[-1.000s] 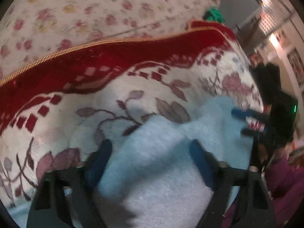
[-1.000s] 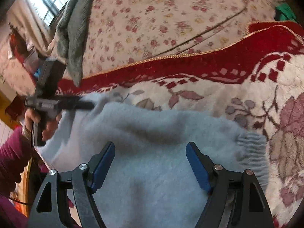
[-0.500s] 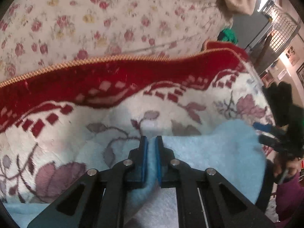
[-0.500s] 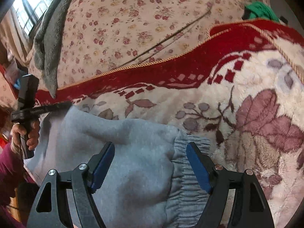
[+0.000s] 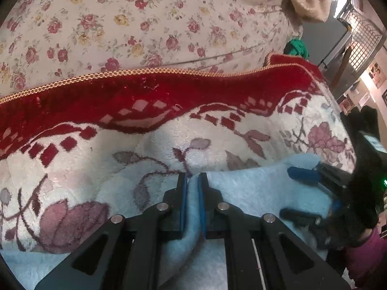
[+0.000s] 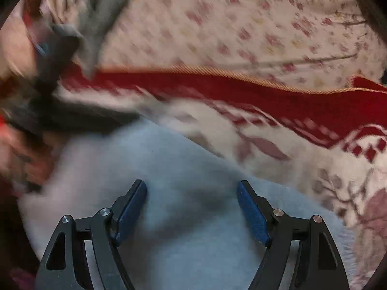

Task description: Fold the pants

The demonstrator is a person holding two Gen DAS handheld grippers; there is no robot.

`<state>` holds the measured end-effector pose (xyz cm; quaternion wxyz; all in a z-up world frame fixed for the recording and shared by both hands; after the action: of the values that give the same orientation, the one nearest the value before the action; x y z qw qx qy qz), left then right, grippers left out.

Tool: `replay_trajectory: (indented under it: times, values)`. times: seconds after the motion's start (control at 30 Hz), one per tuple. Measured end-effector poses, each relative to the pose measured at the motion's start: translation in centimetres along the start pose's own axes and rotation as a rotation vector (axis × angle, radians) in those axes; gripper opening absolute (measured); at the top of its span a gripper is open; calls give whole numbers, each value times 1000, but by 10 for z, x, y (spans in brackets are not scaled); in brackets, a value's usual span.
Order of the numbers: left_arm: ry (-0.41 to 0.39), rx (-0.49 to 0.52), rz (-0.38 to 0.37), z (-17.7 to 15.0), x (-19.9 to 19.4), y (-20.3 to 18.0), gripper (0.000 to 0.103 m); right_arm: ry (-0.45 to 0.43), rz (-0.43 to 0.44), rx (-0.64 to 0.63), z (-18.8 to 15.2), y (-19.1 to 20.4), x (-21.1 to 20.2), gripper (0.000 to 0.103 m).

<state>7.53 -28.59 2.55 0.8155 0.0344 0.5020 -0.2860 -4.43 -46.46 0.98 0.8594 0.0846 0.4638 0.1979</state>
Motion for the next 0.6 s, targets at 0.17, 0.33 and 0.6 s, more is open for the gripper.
replay_trajectory:
  times: [0.17,0.33,0.6]
  values:
    - [-73,-4,41,-11,-35,6,32,-65,-96,-51,-34,-6,-22,79]
    - [-146,-75,75,-34,-83,30,65,-49,-196,-82,-35,14,-31,82]
    - [-199,-220,228,-94,-149,85,80,-89,40,-12,-12,76,-46,85]
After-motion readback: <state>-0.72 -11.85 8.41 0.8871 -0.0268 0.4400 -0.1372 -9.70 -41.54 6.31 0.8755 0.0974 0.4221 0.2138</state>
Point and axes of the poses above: each gripper's, at about its wrist camera, not at the fingertips, and x roughly the way its jaws point, y to its left, z to its top, the point moved 2 cm from there along x, roughly the way its jaws point, and after that the axes turned 10 degrees about z, right-handed, at the moved point
